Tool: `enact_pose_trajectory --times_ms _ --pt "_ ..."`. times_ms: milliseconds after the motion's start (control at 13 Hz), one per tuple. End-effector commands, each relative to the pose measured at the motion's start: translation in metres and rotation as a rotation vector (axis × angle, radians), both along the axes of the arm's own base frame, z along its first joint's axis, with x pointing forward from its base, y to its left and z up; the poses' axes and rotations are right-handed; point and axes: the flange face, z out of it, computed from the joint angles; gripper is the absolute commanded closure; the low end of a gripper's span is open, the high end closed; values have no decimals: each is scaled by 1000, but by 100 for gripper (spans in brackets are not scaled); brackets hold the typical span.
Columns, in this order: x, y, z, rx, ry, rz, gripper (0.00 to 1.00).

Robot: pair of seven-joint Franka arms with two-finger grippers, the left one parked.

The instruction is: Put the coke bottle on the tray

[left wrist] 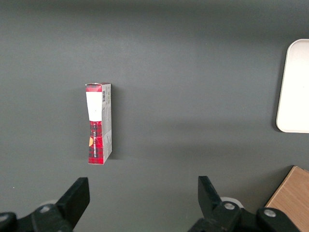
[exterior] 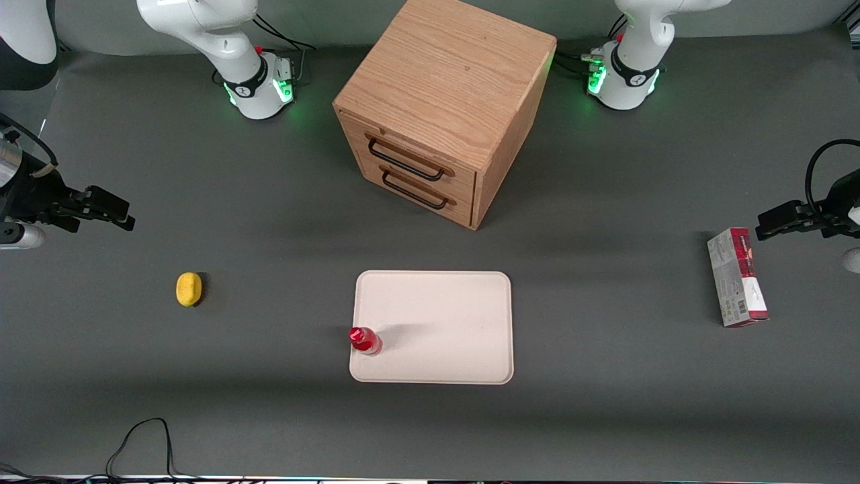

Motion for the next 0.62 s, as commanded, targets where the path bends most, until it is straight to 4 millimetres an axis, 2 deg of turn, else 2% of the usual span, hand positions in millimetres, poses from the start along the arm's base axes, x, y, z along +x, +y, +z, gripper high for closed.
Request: enact_pose_trajectory --times_ms 0,538 --pt "-5 -1 -4 2 -8 10 0" --pt "-5 -6 -2 -24 -6 -7 0"
